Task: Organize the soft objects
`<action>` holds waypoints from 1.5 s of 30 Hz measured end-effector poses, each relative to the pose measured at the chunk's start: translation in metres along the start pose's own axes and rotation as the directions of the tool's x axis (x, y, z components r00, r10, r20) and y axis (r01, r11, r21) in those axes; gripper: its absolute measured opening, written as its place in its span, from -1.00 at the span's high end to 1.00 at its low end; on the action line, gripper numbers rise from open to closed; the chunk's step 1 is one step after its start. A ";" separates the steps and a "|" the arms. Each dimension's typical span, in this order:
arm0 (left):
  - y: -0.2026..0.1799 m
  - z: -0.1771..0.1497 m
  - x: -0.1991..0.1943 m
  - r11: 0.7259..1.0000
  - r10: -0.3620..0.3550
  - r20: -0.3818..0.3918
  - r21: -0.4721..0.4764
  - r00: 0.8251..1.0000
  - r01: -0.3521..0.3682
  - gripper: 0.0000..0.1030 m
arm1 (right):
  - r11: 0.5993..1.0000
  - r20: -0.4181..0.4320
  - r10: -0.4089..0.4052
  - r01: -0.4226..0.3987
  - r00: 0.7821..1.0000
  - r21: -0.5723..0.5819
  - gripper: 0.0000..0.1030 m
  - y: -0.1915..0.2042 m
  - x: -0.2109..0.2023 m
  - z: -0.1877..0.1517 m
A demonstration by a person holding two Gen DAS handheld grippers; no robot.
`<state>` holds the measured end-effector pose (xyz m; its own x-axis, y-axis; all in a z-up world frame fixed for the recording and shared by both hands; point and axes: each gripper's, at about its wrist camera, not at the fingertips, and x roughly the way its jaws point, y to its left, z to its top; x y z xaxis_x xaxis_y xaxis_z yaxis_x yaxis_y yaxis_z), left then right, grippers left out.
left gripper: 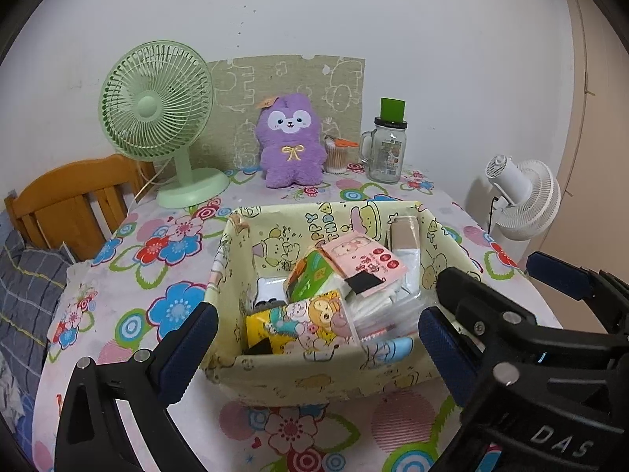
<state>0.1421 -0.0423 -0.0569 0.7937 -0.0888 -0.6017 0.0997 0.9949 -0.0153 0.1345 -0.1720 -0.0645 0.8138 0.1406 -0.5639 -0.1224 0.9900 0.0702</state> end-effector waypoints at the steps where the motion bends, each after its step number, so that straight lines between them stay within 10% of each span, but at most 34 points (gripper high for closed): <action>1: 0.001 -0.001 -0.002 1.000 0.004 0.003 0.000 1.000 -0.004 -0.99 | 1.000 0.003 -0.001 0.001 1.000 0.001 -0.81 -0.001 -0.002 -0.001; 45: 0.038 -0.018 -0.104 0.997 0.047 0.150 -0.071 0.988 -0.037 -0.99 | 0.996 0.130 -0.089 0.086 0.987 0.030 -0.99 -0.007 -0.097 -0.021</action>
<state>0.0521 0.0053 -0.0090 0.8787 -0.0477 -0.4750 0.0275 0.9984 -0.0494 0.0445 -0.1926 -0.0273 0.8885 0.0518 -0.4560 -0.0348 0.9983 0.0457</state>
